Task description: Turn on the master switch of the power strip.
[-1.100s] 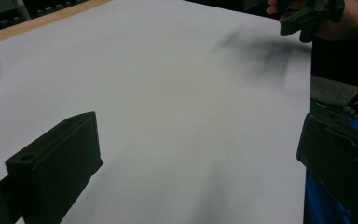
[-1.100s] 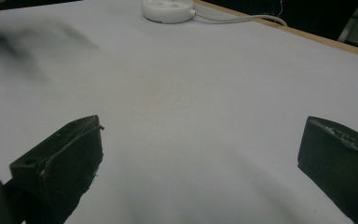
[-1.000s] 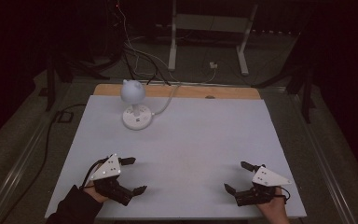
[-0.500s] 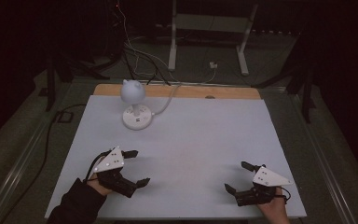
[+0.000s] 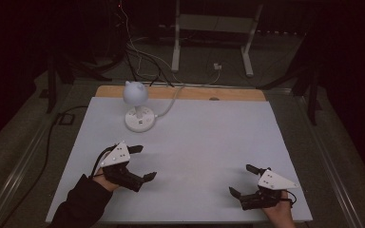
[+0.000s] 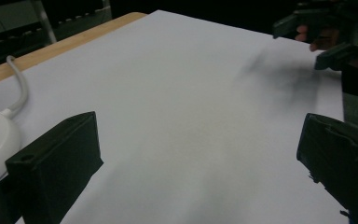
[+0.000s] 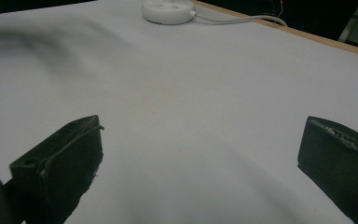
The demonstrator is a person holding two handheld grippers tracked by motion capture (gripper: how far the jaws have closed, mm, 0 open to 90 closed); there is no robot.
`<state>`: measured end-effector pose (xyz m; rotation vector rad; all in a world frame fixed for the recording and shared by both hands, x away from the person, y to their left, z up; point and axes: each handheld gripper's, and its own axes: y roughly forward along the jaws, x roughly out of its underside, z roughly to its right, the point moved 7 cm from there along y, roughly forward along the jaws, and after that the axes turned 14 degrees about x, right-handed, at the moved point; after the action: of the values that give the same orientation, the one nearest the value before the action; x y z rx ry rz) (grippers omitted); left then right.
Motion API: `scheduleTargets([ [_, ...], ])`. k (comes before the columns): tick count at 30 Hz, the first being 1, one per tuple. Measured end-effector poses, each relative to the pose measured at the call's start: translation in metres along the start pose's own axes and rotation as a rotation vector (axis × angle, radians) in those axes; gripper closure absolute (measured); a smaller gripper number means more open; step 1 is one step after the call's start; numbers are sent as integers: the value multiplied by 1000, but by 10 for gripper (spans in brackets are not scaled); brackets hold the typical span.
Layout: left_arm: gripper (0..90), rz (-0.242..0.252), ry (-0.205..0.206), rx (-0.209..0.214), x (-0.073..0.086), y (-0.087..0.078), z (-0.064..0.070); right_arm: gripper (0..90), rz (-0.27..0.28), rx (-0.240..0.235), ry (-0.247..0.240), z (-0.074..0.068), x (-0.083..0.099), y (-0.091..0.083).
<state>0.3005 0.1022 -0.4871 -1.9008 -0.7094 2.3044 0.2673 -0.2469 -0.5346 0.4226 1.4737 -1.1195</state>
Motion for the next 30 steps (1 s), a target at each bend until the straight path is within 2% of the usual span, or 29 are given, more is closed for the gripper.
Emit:
scheduleTargets([
  [14,2,24,-27,-116,-10,3,-28,0,-2,-5,4,0,0,0],
  [20,2,28,-38,-158,-14,8,-40,0,-4,-11,10,0,0,0],
  [25,2,39,-63,-192,-17,11,-50,0,-5,-12,9,-1,0,0],
  [30,2,42,-66,-225,-19,14,-59,0,-4,-12,10,0,1,0],
])
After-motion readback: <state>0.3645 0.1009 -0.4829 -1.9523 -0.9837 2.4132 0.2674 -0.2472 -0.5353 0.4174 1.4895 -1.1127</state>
